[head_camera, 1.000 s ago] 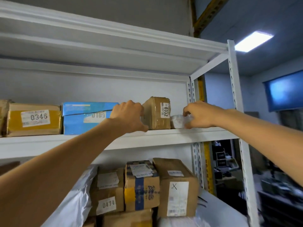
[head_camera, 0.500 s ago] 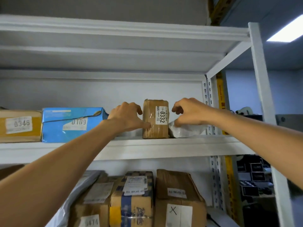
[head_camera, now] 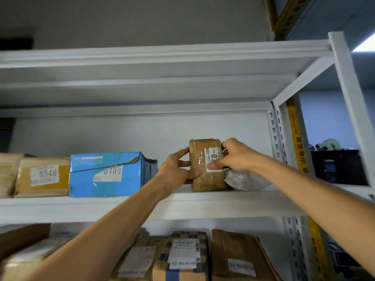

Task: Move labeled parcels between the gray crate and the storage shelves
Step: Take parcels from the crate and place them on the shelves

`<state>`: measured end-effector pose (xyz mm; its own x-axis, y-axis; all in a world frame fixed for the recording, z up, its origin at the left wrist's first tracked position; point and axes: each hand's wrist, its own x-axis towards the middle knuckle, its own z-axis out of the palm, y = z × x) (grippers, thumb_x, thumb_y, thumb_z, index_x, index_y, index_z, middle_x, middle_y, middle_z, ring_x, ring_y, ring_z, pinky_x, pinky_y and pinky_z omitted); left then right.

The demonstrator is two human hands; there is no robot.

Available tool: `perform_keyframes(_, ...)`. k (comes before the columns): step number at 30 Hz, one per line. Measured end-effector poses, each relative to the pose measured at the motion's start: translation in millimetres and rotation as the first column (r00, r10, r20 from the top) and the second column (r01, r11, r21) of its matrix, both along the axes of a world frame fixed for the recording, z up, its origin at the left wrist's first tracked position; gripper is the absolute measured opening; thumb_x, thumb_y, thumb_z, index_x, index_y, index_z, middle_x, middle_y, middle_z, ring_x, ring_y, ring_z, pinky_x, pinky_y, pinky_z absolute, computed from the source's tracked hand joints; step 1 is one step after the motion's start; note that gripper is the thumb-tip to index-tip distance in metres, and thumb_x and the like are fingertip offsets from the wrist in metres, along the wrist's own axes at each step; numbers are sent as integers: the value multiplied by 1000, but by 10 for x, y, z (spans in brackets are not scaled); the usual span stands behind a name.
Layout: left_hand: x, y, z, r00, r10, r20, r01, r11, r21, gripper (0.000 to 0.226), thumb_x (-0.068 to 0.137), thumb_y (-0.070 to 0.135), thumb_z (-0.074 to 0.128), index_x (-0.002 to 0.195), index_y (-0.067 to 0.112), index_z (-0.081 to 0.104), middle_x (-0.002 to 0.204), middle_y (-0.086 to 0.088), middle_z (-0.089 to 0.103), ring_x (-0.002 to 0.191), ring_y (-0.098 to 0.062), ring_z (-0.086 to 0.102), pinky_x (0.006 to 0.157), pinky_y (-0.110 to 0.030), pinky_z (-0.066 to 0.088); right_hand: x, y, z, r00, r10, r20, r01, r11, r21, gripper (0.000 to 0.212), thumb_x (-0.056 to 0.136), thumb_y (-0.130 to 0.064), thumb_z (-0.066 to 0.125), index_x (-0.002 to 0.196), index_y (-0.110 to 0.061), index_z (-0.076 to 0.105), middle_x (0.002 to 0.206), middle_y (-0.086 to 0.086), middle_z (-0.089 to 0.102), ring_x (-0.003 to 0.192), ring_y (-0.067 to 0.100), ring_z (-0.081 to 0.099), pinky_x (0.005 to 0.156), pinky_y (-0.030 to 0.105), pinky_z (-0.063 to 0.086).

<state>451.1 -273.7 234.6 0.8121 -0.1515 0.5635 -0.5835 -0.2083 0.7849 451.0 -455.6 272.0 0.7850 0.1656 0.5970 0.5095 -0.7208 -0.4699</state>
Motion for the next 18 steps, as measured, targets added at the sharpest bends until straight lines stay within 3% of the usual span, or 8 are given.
perform_keyframes(4, -129, 78, -77, 999, -17, 40, 20, 998, -65, 81, 81, -9, 69, 148, 24, 38, 118, -9, 66, 102, -27, 67, 77, -35, 60, -138, 147, -54, 998, -27, 54, 24, 998, 54, 50, 70, -23, 85, 110, -13, 57, 106, 3, 66, 98, 19, 65, 85, 42, 57)
perform_keyframes(9, -399, 294, -127, 992, -62, 110, 74, 991, -108, 81, 80, -7, 70, 147, 28, 40, 118, -7, 67, 101, -26, 68, 85, -45, 58, -538, 309, -120, 997, -12, 75, -7, 970, 243, 51, 63, -14, 90, 105, -10, 61, 101, 7, 70, 94, 20, 69, 81, 40, 59)
perform_keyframes(13, -511, 356, -74, 995, -73, 63, 78, 993, -88, 83, 78, -5, 74, 146, 26, 38, 124, -8, 64, 107, -27, 65, 89, -44, 56, -711, 427, -95, 998, -55, -24, 59, 947, 317, 66, 60, -11, 91, 115, -11, 55, 106, 6, 68, 96, 19, 67, 84, 38, 58)
perform_keyframes(15, -526, 351, -37, 995, -96, 11, 97, 989, -112, 90, 78, -3, 74, 151, 21, 27, 129, -10, 60, 111, -28, 63, 93, -44, 54, -792, 466, -40, 991, -36, -132, 76, 948, 308, 68, 65, -9, 88, 122, -12, 51, 109, 6, 66, 99, 20, 65, 87, 37, 57)
perform_keyframes(18, -595, 331, -6, 993, -121, 8, 121, 991, -59, 92, 84, -3, 68, 154, 25, 15, 127, -6, 56, 108, -21, 59, 89, -33, 53, -909, 525, -52, 982, 42, -186, 22, 945, 328, 61, 74, -4, 80, 126, -13, 50, 107, 7, 66, 92, 19, 66, 74, 34, 58)
